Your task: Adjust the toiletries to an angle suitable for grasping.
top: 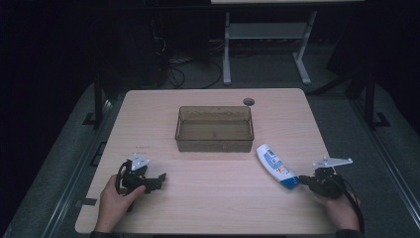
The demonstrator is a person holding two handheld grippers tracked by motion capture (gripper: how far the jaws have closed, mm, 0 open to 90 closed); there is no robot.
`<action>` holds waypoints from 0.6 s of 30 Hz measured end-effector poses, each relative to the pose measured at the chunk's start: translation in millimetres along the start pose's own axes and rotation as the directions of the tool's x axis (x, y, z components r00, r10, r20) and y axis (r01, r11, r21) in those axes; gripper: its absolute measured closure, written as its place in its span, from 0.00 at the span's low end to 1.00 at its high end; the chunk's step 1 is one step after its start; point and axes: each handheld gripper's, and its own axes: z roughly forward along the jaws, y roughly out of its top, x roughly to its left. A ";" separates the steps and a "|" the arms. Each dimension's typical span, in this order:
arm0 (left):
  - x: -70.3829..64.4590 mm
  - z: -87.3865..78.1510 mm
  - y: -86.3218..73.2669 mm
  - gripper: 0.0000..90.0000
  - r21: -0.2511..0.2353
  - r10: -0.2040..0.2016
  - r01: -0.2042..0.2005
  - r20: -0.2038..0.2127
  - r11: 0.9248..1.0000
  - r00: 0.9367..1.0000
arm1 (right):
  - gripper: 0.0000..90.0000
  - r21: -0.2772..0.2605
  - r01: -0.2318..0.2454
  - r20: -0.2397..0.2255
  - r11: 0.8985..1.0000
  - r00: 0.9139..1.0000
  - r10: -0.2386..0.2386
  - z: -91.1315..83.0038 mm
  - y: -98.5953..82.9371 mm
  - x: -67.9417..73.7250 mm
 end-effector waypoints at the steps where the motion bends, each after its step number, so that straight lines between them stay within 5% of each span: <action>1: 0.1 0.0 0.0 0.14 0.000 0.002 -0.002 0.000 1.000 1.000 | 1.00 0.001 0.013 -0.006 1.000 1.000 -0.013 -0.2 -0.2 3.5; 18: 0.1 0.0 0.1 0.14 0.000 0.002 -0.002 0.000 1.000 1.000 | 1.00 0.015 0.057 -0.056 0.998 0.997 -0.056 -0.1 -1.7 23.3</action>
